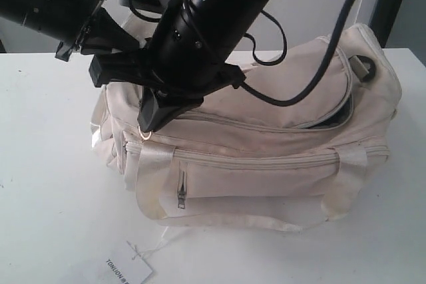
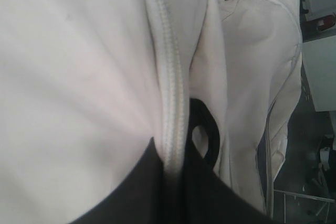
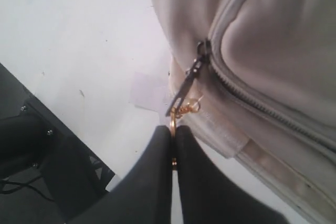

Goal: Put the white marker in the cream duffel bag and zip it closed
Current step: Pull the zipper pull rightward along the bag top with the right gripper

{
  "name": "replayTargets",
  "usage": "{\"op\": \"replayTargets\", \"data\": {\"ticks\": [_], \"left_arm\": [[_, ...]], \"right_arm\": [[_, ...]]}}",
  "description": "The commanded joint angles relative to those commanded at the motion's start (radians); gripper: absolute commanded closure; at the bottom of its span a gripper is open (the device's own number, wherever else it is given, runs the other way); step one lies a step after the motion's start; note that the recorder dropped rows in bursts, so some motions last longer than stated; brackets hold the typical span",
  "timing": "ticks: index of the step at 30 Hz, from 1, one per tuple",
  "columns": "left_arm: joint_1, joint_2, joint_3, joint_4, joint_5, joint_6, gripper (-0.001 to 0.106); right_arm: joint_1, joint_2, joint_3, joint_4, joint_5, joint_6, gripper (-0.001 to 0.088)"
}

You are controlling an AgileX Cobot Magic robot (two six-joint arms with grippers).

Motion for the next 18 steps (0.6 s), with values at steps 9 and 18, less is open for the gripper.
{"op": "replayTargets", "data": {"ticks": [9, 18], "left_arm": [[0.000, 0.000, 0.000, 0.015, 0.003, 0.044, 0.105], [0.000, 0.000, 0.000, 0.157, -0.022, 0.093, 0.105]], "right_arm": [[0.000, -0.014, 0.000, -0.074, 0.000, -0.036, 0.0868], [0.000, -0.014, 0.000, -0.183, 0.000, -0.026, 0.0868]]}}
